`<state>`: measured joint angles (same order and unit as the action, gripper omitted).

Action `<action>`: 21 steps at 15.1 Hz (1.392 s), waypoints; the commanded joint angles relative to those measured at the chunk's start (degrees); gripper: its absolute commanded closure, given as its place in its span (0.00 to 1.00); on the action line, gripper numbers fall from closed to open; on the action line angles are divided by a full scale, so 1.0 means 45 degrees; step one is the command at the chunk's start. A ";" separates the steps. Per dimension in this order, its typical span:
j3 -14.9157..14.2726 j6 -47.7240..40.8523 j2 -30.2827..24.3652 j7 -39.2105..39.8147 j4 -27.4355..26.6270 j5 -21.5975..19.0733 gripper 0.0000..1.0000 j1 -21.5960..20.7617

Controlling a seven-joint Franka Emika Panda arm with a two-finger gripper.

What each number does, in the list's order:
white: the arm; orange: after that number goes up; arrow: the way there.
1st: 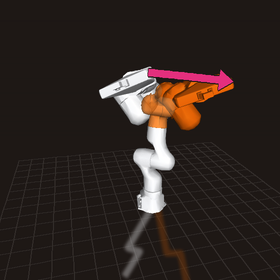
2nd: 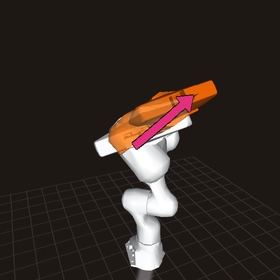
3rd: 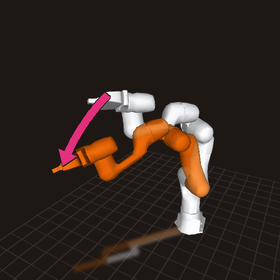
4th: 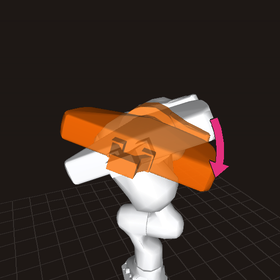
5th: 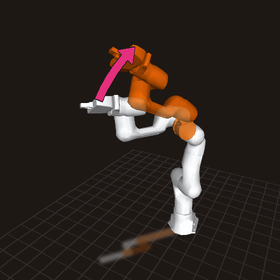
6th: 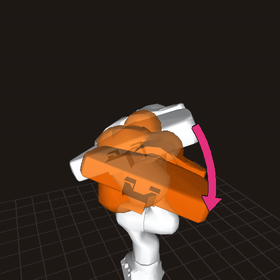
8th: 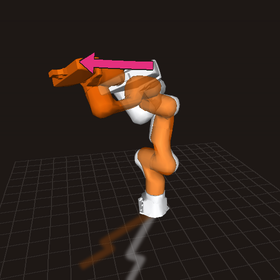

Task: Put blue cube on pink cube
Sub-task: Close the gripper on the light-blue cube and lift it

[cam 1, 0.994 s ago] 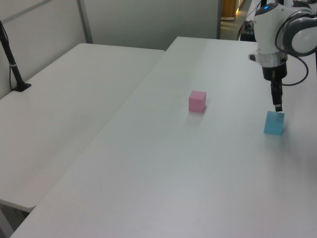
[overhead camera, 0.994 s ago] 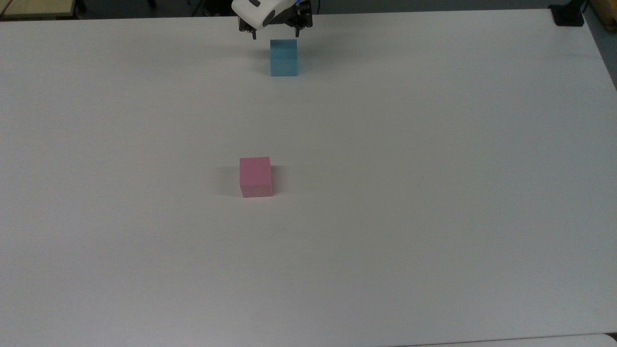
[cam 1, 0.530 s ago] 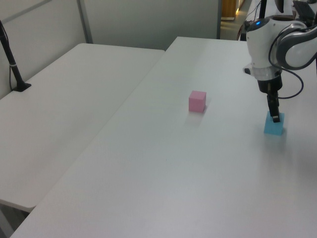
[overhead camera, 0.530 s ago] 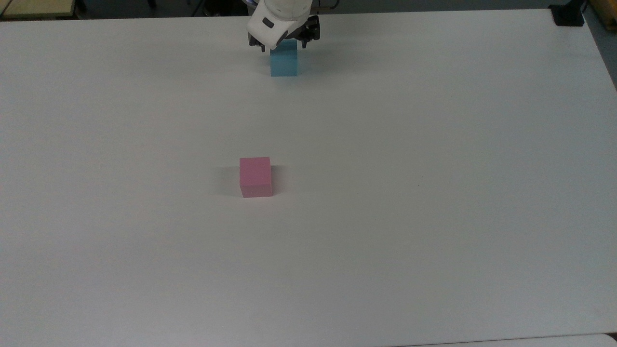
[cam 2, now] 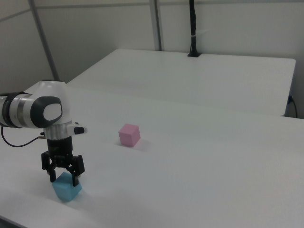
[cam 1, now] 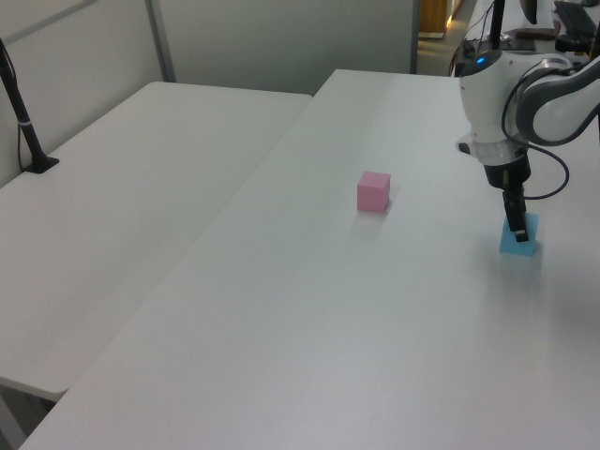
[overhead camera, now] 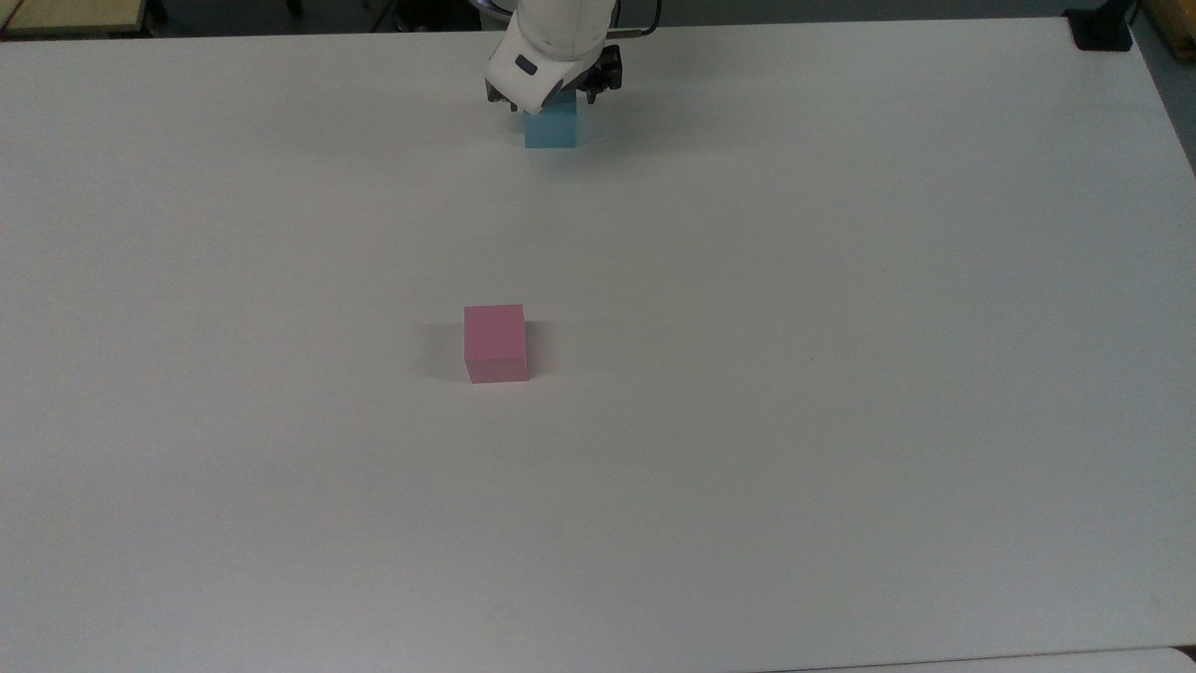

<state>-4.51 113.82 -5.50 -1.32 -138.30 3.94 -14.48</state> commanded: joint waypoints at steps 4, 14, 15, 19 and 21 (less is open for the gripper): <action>-0.0111 0.0586 0.0207 -0.0059 0.0089 -0.0133 0.56 -0.0219; -0.0111 -0.1946 0.0071 -0.0059 0.1921 -0.0133 0.76 -0.0569; -0.0111 -0.2533 0.0051 -0.0059 0.2428 -0.0133 0.76 -0.0629; -0.0072 -0.4644 -0.0027 -0.0059 0.4459 -0.0133 0.76 -0.0668; -0.0052 -0.5232 -0.0085 -0.0039 0.5339 -0.0172 0.76 -0.0668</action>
<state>-4.45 95.22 -5.50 -1.32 -120.19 3.94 -16.70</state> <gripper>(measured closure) 0.361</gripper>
